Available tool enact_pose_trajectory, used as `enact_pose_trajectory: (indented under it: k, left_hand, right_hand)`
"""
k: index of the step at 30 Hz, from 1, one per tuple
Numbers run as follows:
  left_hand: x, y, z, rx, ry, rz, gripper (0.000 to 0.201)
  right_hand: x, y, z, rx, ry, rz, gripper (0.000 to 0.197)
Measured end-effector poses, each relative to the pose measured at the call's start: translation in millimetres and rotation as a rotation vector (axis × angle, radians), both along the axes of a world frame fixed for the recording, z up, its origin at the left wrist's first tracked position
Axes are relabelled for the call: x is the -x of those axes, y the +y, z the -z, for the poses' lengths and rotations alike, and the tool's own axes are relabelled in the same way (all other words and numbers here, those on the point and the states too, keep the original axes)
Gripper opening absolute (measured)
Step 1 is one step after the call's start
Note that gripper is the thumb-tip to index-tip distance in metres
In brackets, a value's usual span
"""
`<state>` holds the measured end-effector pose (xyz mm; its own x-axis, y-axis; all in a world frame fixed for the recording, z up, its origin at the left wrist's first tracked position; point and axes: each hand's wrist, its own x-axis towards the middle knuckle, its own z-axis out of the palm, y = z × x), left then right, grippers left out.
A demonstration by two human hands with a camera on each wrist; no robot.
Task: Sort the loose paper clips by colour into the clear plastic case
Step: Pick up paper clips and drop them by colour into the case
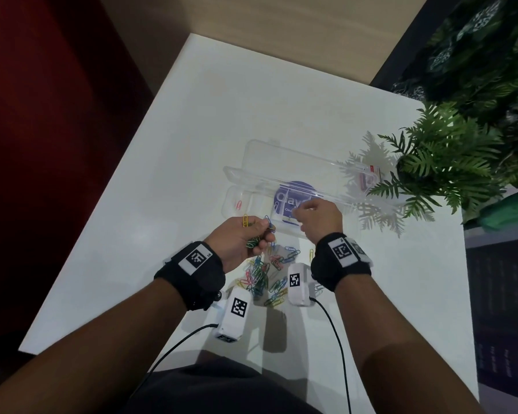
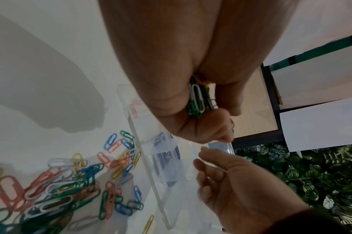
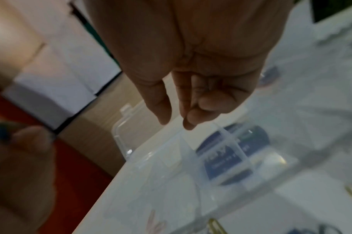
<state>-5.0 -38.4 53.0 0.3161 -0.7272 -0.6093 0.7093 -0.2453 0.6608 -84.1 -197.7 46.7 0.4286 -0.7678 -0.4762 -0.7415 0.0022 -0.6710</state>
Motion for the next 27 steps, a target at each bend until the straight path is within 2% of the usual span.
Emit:
enact_pose_trajectory:
  k: [2,4,6,8,11,14,16,17,19,27]
  left_hand:
    - [-1,0,1,0.007,-0.002,0.004,0.019]
    - [-2,-1,1,0.012,-0.017,0.024,0.019]
    - [-2,-1,1,0.020,-0.047,0.051,0.022]
    - [-1,-3,0,0.027,-0.076,0.081,0.027]
    - [1,-6,-2,0.004,-0.125,0.109,0.032]
    - [2,-7,-3,-0.033,-0.127,0.093,0.033]
    - [3,-7,-4,-0.038,-0.134,0.093,0.033]
    - [4,-7,-4,-0.034,-0.139,0.093,0.033]
    - [5,-7,-6,-0.032,-0.156,0.093,0.030]
    - [4,-6,-4,-0.030,-0.166,0.032,0.010]
  right_hand:
    - [2,9,-13,0.054,-0.105,-0.108,0.014]
    - [9,23,-30,-0.023,-0.243,-0.258,0.017]
    - [15,31,-36,-0.088,-0.237,-0.394,0.020]
    - [19,33,-35,-0.082,-0.194,-0.429,0.017]
    - [23,35,-35,-0.127,-0.254,-0.324,0.005]
    - [27,36,-35,-0.186,-0.320,-0.234,0.010]
    - [30,38,-36,-0.223,-0.331,-0.225,0.006]
    - [30,39,-36,-0.233,-0.336,-0.224,0.010]
    - [32,43,-36,-0.235,-0.350,-0.218,0.015]
    - [37,46,-41,-0.254,-0.418,-0.095,0.011]
